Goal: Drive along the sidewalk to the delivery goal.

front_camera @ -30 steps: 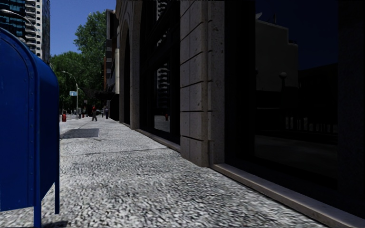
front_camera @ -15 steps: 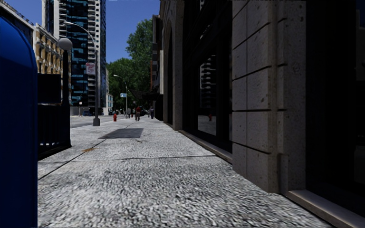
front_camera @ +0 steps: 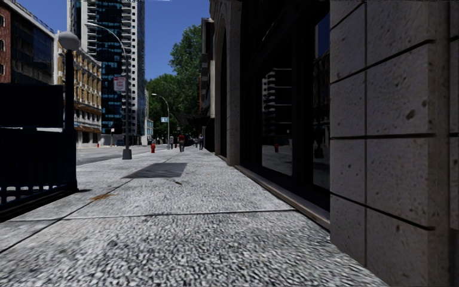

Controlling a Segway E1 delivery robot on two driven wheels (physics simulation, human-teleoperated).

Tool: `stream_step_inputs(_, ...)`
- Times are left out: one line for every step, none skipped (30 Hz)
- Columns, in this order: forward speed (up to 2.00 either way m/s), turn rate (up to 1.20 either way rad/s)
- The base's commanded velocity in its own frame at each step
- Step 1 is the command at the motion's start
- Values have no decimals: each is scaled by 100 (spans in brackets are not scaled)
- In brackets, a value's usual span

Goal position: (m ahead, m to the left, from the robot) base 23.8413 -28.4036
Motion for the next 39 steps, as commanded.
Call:
stream_step_inputs(144,50)
stream_step_inputs(144,50)
stream_step_inputs(144,50)
stream_step_inputs(144,50)
stream_step_inputs(144,50)
stream_step_inputs(144,50)
stream_step_inputs(144,50)
stream_step_inputs(145,50)
stream_step_inputs(145,50)
stream_step_inputs(151,50)
stream_step_inputs(176,50)
stream_step_inputs(200,38)
stream_step_inputs(200,38)
stream_step_inputs(200,15)
stream_step_inputs(200,1)
stream_step_inputs(200,0)
stream_step_inputs(200,0)
stream_step_inputs(200,0)
stream_step_inputs(200,0)
stream_step_inputs(200,0)
stream_step_inputs(200,0)
stream_step_inputs(200,0)
stream_step_inputs(200,0)
stream_step_inputs(200,0)
stream_step_inputs(200,0)
stream_step_inputs(200,0)
stream_step_inputs(200,0)
stream_step_inputs(200,0)
stream_step_inputs(200,0)
stream_step_inputs(200,0)
stream_step_inputs(200,0)
stream_step_inputs(200,0)
stream_step_inputs(200,0)
stream_step_inputs(200,0)
stream_step_inputs(200,0)
stream_step_inputs(200,0)
stream_step_inputs(200,0)
stream_step_inputs(200,0)
stream_step_inputs(200,0)
